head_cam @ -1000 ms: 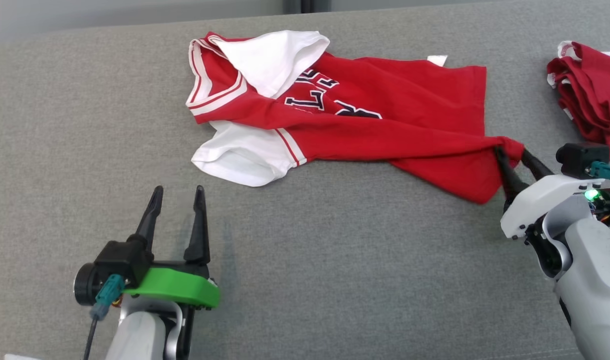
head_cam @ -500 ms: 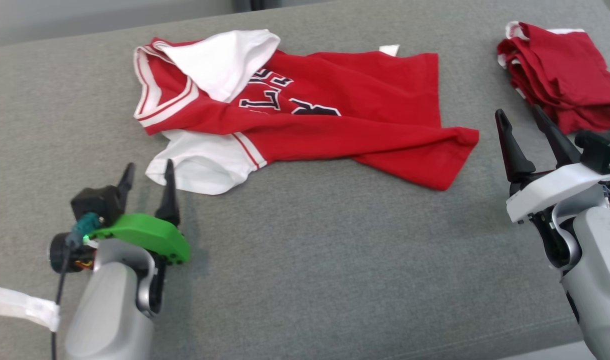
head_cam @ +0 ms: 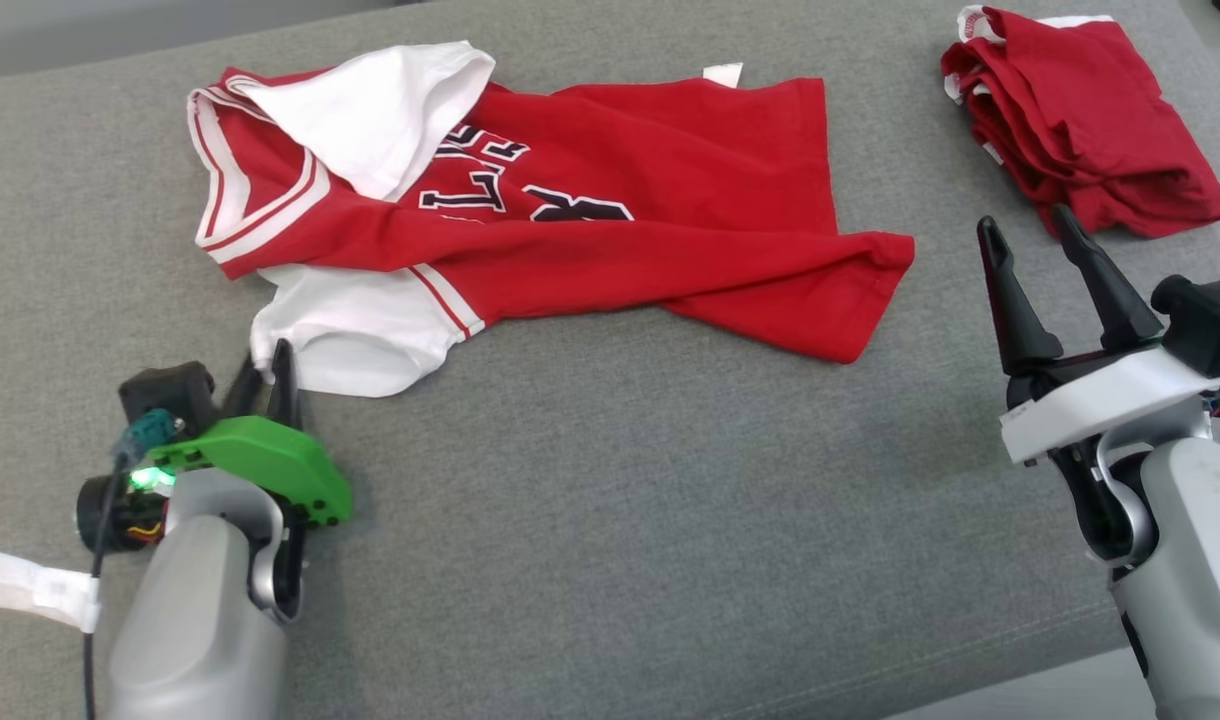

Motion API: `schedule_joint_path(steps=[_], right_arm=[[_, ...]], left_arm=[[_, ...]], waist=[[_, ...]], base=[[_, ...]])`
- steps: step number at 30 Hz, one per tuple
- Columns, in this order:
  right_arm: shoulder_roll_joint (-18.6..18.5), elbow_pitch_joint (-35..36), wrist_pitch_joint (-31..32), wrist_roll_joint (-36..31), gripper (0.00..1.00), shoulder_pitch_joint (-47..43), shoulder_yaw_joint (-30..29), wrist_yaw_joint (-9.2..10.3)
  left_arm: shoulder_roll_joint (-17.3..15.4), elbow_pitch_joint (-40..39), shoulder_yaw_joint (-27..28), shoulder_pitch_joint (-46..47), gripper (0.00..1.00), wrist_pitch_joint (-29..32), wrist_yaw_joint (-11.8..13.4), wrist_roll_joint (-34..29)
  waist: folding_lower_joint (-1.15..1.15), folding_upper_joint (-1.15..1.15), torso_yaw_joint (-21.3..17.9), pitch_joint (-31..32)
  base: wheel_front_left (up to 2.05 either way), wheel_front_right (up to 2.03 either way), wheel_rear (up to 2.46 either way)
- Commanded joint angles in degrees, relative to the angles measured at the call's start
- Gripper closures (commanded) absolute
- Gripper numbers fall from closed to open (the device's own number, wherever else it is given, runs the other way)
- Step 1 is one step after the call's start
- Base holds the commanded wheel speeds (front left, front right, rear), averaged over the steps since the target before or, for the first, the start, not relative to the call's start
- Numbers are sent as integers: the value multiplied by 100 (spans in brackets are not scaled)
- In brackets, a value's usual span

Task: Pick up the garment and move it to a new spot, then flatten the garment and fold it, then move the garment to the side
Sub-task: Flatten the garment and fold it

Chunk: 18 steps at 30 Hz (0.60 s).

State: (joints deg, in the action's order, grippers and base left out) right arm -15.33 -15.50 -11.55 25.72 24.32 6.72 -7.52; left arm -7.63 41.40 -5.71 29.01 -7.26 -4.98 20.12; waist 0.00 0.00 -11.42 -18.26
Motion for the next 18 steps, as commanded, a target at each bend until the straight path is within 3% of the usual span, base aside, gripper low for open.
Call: schedule_joint_path(steps=[1, 8, 18], right_arm=[[1, 26, -17, -81, 0, -110, -87, 7], [90, -2, 16, -511, 0, -491, -603, 7], [446, 315, 160, -814, 0, -1551, -1219, 7]], left_arm=[[38, 21, -53, -14, 100, -80, -39, -27], [91, -402, -89, -434, 100, -603, -69, 4], [190, -1913, 120, -1983, 100, -778, 166, 138]], waist=[[0, 0, 95, 81], [0, 0, 512, 396], [0, 0, 1118, 790]], base=[[0, 0, 0], [0, 0, 0], [0, 0, 0]])
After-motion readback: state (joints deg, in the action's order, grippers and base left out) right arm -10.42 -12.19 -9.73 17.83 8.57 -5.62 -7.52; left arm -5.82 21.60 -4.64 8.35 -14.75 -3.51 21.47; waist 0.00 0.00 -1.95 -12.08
